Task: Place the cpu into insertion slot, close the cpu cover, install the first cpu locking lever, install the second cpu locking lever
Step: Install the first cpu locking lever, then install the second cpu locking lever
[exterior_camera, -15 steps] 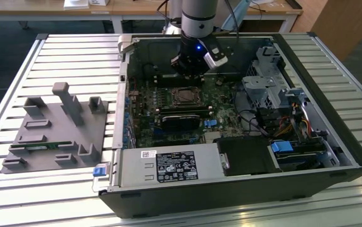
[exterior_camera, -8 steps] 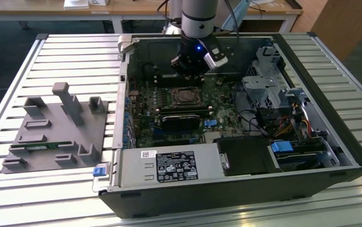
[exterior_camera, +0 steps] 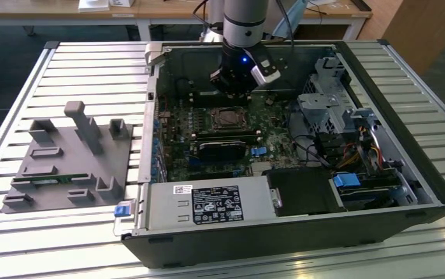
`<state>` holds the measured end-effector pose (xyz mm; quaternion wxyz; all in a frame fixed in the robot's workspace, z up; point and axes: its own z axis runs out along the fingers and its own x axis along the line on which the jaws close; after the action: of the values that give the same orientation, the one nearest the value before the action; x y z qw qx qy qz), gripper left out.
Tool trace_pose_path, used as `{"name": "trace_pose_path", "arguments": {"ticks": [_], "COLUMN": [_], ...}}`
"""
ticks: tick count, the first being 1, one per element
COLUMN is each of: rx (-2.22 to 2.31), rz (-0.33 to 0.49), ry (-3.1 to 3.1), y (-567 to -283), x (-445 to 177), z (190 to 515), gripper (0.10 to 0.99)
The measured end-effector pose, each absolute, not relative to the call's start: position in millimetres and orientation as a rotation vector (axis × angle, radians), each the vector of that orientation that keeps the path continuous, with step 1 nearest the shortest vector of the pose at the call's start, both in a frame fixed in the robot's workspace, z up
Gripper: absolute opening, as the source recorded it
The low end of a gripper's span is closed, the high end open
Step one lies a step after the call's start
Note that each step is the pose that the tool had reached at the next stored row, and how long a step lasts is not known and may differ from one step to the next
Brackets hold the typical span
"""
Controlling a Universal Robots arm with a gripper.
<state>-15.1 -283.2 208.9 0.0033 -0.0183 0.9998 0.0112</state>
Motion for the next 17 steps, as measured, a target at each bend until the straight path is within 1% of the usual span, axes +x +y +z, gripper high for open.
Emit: {"name": "trace_pose_path", "arguments": {"ticks": [17], "rx": [-0.058], "rz": [0.035], "ry": [3.134], "y": [-288.5], "x": [-15.1], "z": [209.0], "gripper": [0.106]}}
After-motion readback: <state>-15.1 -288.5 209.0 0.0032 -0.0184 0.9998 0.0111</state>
